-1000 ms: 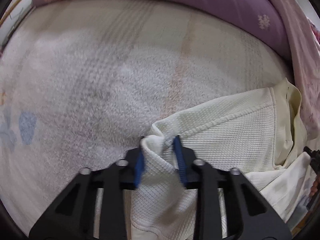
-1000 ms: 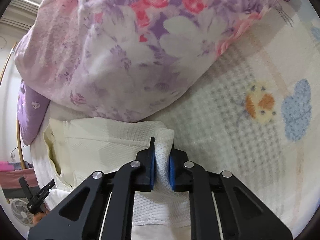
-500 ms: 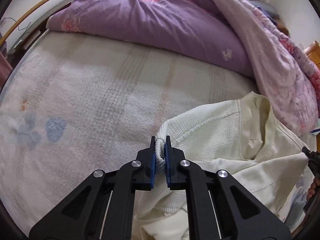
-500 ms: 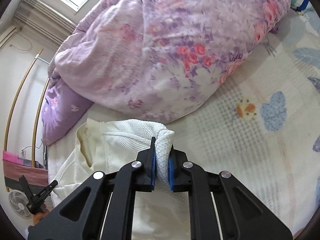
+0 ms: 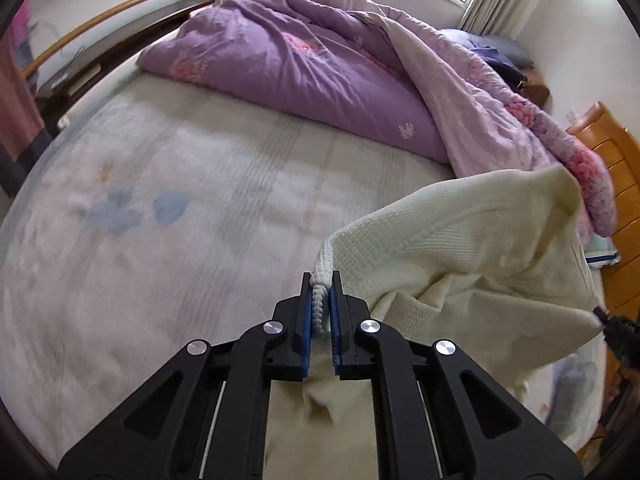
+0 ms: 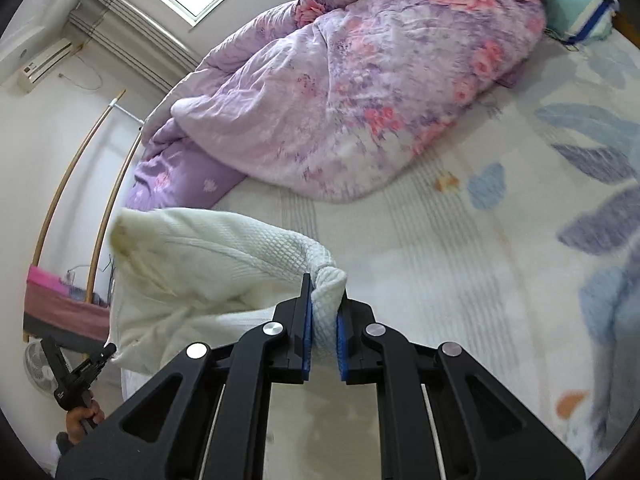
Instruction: Fold large clothes
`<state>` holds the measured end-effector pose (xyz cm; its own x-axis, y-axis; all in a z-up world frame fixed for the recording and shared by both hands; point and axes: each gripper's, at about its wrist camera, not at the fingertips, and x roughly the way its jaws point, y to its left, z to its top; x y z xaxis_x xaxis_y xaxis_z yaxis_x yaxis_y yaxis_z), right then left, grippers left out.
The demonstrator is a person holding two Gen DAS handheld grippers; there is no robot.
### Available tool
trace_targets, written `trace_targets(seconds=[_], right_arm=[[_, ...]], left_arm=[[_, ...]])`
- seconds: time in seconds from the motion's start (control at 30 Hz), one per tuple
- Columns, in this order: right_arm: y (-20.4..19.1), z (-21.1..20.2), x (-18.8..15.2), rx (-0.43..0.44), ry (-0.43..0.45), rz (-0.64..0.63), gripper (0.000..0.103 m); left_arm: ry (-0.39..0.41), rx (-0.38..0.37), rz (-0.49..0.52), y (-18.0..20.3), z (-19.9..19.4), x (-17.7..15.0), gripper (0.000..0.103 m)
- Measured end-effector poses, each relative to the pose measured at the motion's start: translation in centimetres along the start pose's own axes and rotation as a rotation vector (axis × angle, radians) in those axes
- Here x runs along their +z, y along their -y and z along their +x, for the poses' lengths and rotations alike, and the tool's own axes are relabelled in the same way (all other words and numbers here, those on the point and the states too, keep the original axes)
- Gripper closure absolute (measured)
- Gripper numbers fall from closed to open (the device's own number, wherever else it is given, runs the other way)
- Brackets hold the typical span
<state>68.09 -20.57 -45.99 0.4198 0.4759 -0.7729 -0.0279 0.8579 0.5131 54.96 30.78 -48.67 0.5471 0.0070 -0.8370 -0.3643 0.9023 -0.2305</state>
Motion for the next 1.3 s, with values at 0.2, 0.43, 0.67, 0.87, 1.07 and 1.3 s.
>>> trace_targets(seconds=[0.2,0.43,0.67,0.87,1.07,1.3], right_arm=[[2.4,-5.1,-7.8,-0.056,-0.093,0.014,0.094],[9.0,-5.7,-19.9,-0.221,-0.29,0.076,0.094],[12.5,-3.0,-25.6,-0.354,-0.401,0.085,0.088],[12.2,-5.9,-25.1,-0.325,-0.354,0.135,0.088],[11.3,-8.8,-24.2,-0.268,-0.281,0.196,0.07],[13.8,-6.0,-24.8,-0.204,-0.274,0.425,0.068]], left_arm=[[-0.082,0.016,-0.015,-1.9,-5.5,-8.7,0.096],[-0.34,0.102,-0.053,-6.5,-4.8,-22.1,0.096],[-0.44,0.151,-0.13,-9.1,-2.4,-28.9,0.091],[-0.389,0.123,-0.222,-9.2,-5.3,-28.1,0.079],[-0.282,0.151,-0.376,-9.9,-9.4,-28.4,0.032],[-0.261,0.039,-0.518,-6.7,-7.8,-29.7,0.026]])
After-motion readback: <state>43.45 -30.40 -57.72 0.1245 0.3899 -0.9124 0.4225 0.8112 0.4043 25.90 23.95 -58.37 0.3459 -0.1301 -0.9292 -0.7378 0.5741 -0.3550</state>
